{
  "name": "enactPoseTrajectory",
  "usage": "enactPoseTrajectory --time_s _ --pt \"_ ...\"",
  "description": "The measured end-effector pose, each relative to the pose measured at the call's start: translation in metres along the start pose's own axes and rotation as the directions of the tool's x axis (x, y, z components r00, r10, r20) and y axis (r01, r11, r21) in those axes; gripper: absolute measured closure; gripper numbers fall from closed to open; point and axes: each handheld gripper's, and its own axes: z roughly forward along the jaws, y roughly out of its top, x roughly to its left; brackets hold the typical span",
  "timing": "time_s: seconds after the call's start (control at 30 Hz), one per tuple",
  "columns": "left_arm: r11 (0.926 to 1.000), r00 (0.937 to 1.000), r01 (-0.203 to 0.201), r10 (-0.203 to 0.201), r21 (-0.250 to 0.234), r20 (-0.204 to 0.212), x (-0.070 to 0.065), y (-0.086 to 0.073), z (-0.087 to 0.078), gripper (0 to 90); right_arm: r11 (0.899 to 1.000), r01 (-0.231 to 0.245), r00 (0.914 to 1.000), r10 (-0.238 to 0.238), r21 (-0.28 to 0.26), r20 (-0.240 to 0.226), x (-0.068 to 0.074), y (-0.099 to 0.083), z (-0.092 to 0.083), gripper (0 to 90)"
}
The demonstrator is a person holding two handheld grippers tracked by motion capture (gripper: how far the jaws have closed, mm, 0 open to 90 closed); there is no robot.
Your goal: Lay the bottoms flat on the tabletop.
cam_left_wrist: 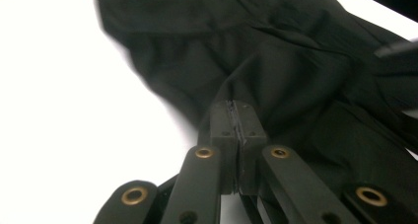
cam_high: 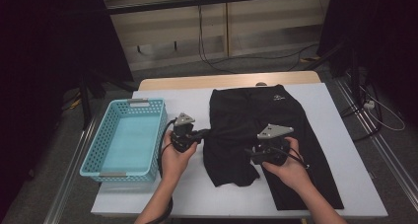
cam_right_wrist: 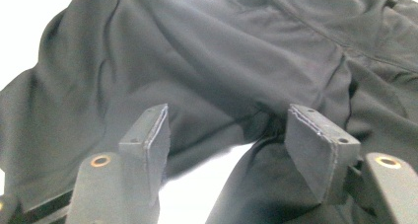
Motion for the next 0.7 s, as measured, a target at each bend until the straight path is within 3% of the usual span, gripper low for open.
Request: enactPoseTrajectory --time_s 0.07,0.13,0.23,0.33,0.43,0.47,0.53,0.7 --pt "1.0 1.0 0.003 -0.003 -0.008 -0.009 0.003 -0.001 -0.001 88.7 1.0 -0.007 0.9998 0.007 0.006 -0.016 0.001 0.0 0.001 37.8" --pt "0.9997 0.9996 -0.02 0.02 -0.011 -0.019 0.004 -0.002 0.0 88.3 1.0 -0.021 0.9992 0.021 0.01 -0.035 0.002 -0.001 0.003 42.6" --pt "0.9996 0.9996 -0.027 0.027 -0.003 -0.011 0.001 -0.003 0.003 87.8 0.999 -0.034 0.9978 0.035 0.026 -0.055 0.007 -0.003 0.009 46.2" --pt "0.9992 0.9993 -0.038 0.038 0.009 -0.002 -0.001 -0.003 0.004 87.7 0.997 -0.028 0.9969 0.033 0.075 -0.071 0.017 -0.004 0.019 50.9" --pt "0.9992 0.9992 -0.04 0.04 0.011 -0.004 -0.002 -0.004 0.004 87.2 0.993 0.002 0.999 0.003 0.117 -0.043 0.021 -0.006 0.028 67.3" --pt "0.9993 0.9994 -0.035 0.035 0.01 -0.002 -0.002 -0.005 0.004 87.1 0.994 -0.005 0.9984 0.011 0.105 -0.055 0.019 -0.007 0.029 77.3" --pt "0.9989 0.9991 -0.042 0.042 0.021 -0.004 -0.001 -0.006 0.005 87.1 0.995 -0.018 0.9979 0.024 0.096 -0.059 0.017 -0.007 0.028 88.2" --pt "0.9989 0.999 -0.042 0.042 0.019 -0.013 0.001 -0.008 0.005 86.1 0.997 -0.039 0.9985 0.041 0.063 -0.036 0.004 -0.004 0.02 88.7"
